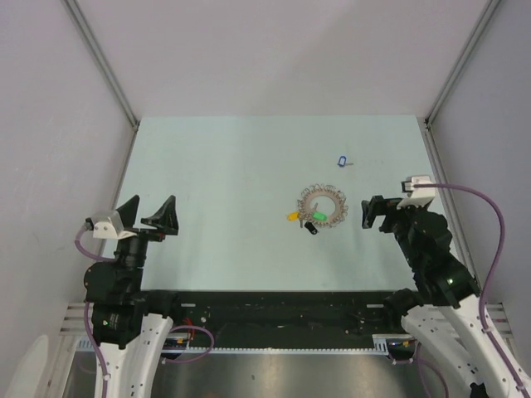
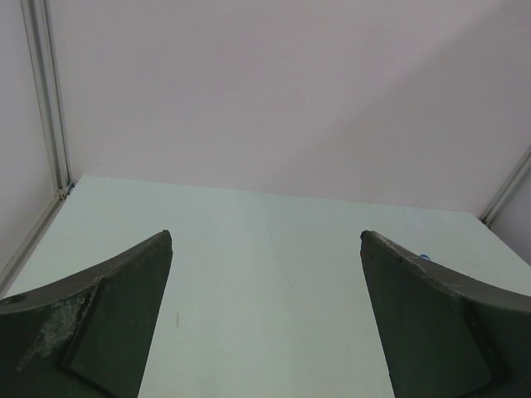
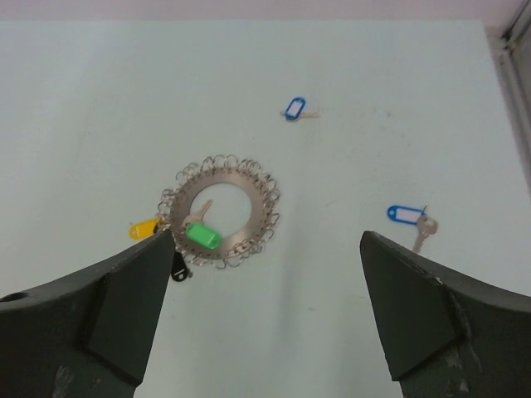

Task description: Put the keys on the keyring

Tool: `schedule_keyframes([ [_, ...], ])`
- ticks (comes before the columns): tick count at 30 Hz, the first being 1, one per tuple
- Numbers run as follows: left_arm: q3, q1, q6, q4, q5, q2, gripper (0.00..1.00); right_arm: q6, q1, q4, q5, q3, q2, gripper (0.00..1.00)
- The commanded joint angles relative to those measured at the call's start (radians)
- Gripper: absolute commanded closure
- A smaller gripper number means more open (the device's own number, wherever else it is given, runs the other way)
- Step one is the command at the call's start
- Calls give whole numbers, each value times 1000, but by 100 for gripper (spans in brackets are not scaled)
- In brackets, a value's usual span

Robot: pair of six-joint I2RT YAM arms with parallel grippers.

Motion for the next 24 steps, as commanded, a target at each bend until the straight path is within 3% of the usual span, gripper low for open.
schedule_keyframes([
  [1,-5,-5,-11,-9,-8,-13,0,112,-1,-11,-84,41,137,0],
  [10,-5,-23,-5,-17,-23,-27,0,264,-39,56,-208,42,504,0],
  [14,-5,-29,1,-17,-25,-27,0,298,-102,120,-364,33,697,2],
  [24,-5,-38,13,-20,-28,-20,0,284,-128,326,-400,-1,908,37],
])
